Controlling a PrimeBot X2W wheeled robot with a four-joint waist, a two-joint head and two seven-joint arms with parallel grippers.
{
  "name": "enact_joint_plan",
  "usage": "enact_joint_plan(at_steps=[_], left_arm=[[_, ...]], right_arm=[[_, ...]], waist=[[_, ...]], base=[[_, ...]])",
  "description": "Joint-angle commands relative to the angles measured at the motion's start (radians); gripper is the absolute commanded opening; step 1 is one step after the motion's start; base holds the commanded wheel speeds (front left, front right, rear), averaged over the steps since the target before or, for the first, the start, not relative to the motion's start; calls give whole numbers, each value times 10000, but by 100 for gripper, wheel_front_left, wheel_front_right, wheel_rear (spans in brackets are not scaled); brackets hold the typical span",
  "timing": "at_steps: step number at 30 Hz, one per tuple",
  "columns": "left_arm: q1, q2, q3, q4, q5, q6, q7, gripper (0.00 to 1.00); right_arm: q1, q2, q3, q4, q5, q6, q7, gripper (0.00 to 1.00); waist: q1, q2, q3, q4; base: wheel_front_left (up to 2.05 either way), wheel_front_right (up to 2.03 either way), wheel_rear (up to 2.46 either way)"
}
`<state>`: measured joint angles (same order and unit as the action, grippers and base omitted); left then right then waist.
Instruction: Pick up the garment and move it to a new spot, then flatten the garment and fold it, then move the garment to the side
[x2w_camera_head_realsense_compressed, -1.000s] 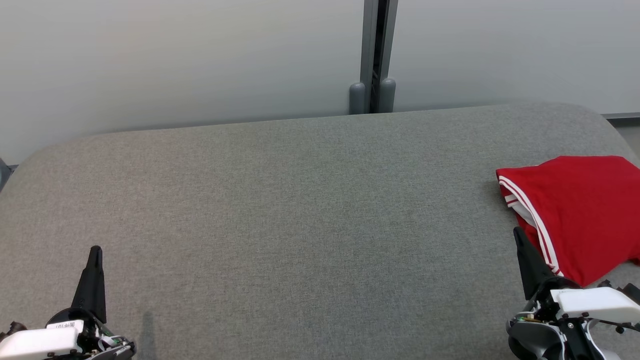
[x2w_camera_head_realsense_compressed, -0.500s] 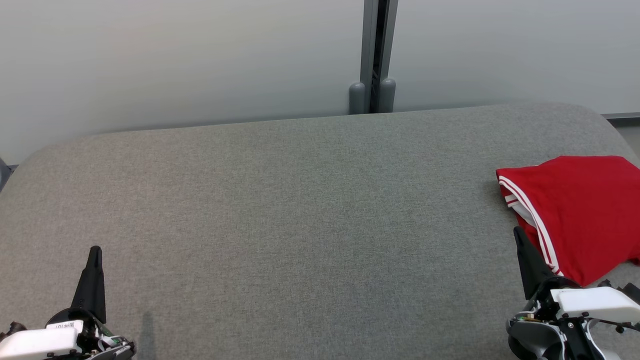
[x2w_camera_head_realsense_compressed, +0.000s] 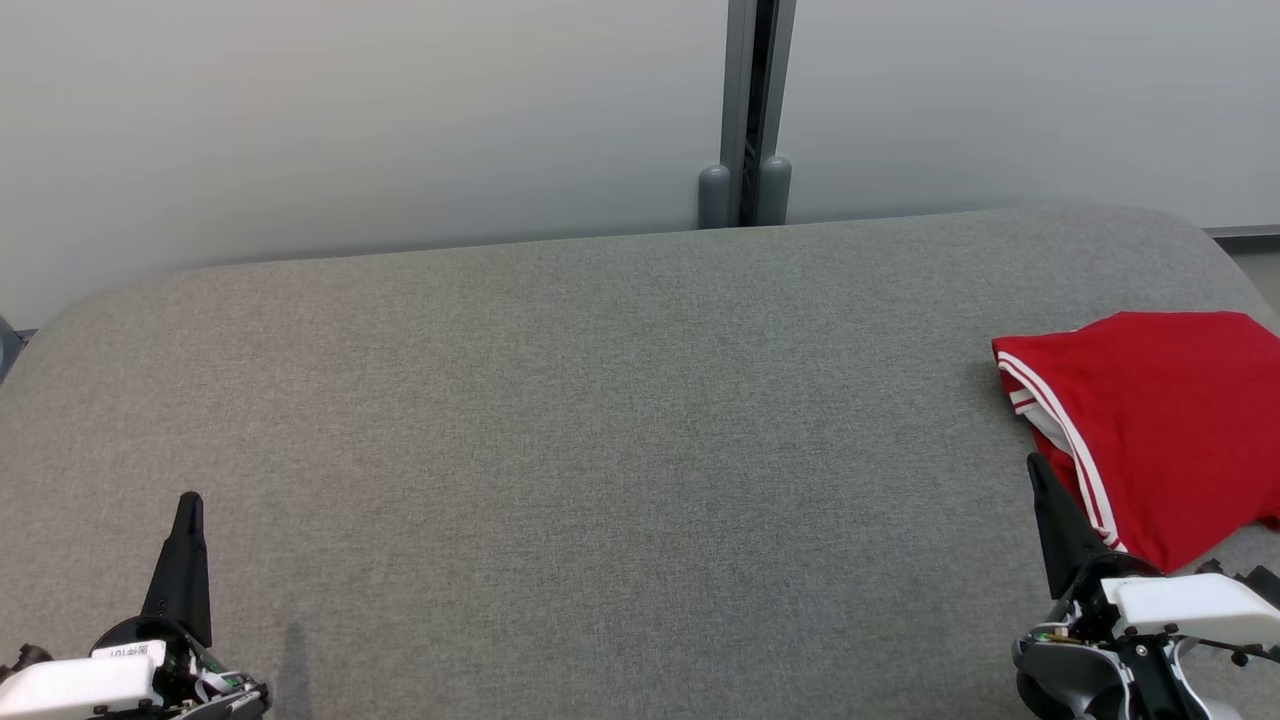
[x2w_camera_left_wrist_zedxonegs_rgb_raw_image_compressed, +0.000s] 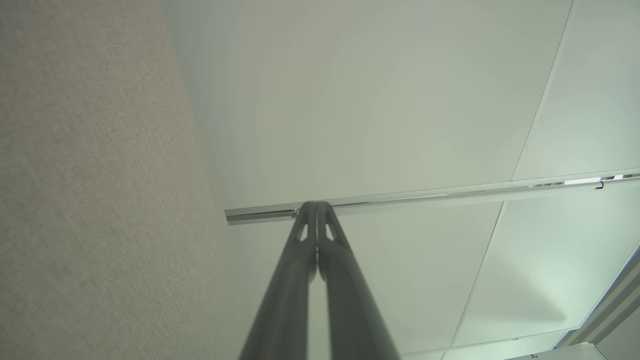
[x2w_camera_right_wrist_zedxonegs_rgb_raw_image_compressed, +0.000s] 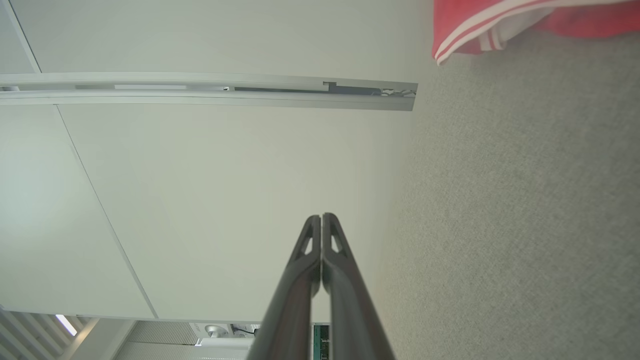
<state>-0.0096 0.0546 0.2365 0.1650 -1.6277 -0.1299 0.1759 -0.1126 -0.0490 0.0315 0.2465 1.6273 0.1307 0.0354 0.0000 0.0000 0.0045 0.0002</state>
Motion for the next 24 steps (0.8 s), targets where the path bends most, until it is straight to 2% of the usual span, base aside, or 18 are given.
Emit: enact_joint_plan(at_steps=[1,24], left_arm=[[-178,26,41,3,27,-41,57,0],[-186,-1,76,3,50,-42,68,0]], right_arm=[[-47,-45,-43,29,3,0,54,0],[-46,-39,-50,29,-7,0,58,0]], waist=[[0,0,0,0],[0,0,0,0]], base=[[0,0,0],[0,0,0]])
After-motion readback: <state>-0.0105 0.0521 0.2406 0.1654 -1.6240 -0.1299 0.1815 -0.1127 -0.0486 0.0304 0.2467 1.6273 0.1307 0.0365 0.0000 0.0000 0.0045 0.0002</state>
